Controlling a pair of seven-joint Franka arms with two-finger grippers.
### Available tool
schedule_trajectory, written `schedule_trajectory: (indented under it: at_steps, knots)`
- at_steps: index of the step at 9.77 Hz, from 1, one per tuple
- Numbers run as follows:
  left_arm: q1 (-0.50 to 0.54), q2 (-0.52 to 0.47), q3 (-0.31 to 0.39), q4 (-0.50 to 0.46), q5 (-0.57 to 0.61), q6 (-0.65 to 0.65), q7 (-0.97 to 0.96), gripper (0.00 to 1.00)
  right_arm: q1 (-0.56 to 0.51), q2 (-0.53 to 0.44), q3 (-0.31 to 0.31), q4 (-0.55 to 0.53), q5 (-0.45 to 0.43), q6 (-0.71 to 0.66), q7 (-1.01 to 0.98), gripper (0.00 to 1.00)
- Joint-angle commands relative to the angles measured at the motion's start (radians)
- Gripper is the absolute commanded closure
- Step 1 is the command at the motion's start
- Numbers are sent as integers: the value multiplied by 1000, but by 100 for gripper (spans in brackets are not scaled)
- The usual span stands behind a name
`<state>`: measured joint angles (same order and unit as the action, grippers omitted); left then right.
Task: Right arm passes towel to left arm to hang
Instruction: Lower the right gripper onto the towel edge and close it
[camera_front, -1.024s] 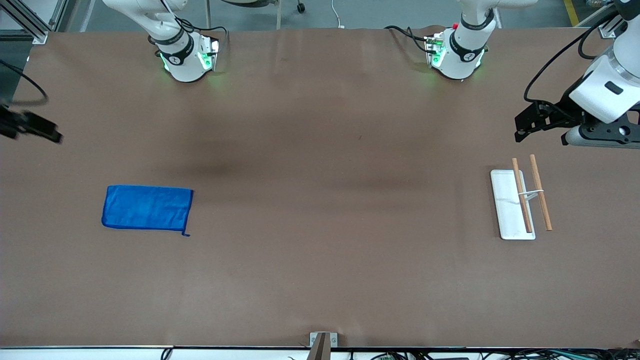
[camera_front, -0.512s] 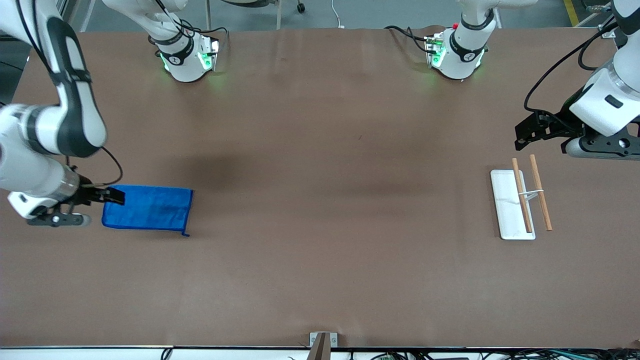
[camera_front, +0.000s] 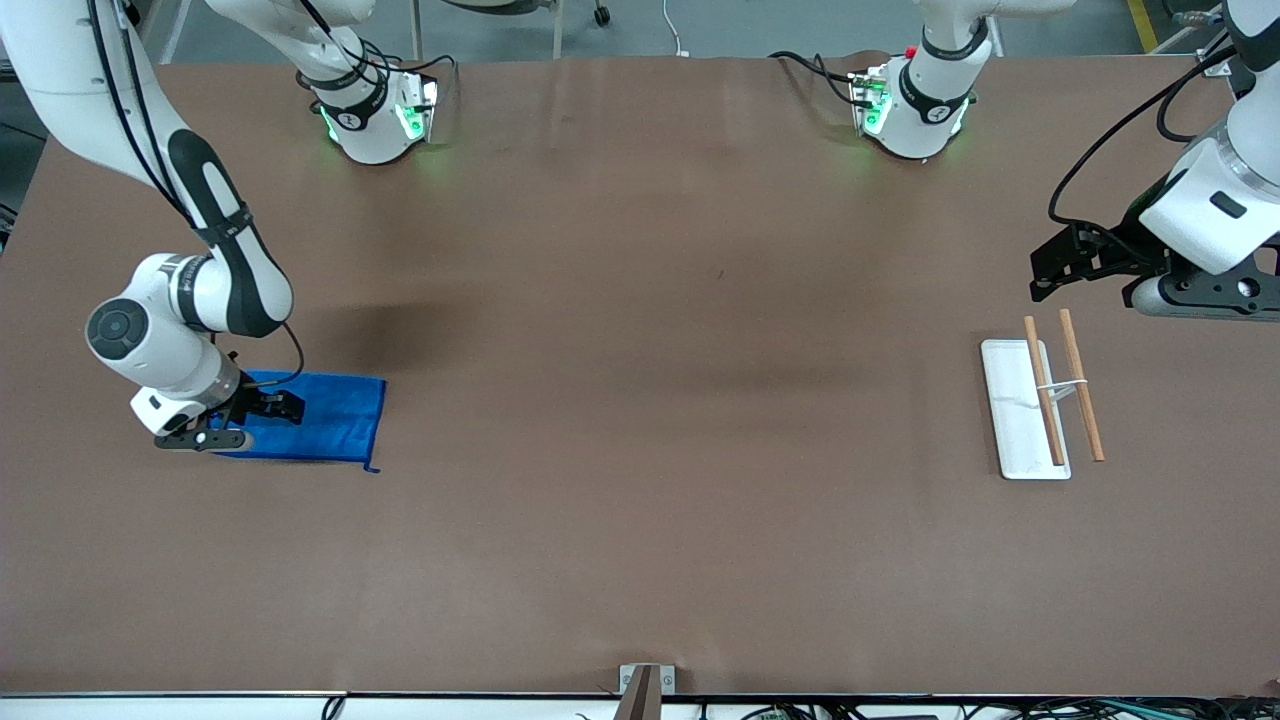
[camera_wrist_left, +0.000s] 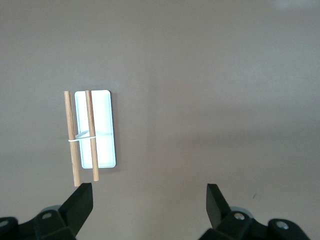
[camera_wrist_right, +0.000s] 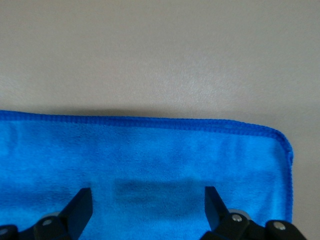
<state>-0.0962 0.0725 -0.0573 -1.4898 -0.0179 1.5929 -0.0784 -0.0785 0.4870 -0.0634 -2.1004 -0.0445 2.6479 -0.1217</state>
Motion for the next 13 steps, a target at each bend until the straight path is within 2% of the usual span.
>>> schedule_trajectory:
  at_steps: [1,2,3,5,6,9,13]
  knots:
    - [0,16,-4,-3,18,-54,-1,0,-9,5,10,-45,-9,71,-13,4]
    - [0,16,-6,0,18,-57,0,0,-9,16,10,-49,-9,82,-15,8]
    - [0,16,-7,2,18,-57,-1,0,-7,18,10,-49,-9,81,-24,23]
    - [0,21,-7,3,18,-56,-7,0,-10,21,10,-46,-9,76,-52,78]
    - [-2,23,-9,3,18,-56,-9,0,-10,19,10,-43,-6,73,-44,99]
    - [-4,21,-10,5,15,-56,-4,0,-1,4,11,-17,-2,-15,-44,100]
    - [-5,23,-12,2,12,-54,5,0,32,-108,17,114,0,-351,-41,100]
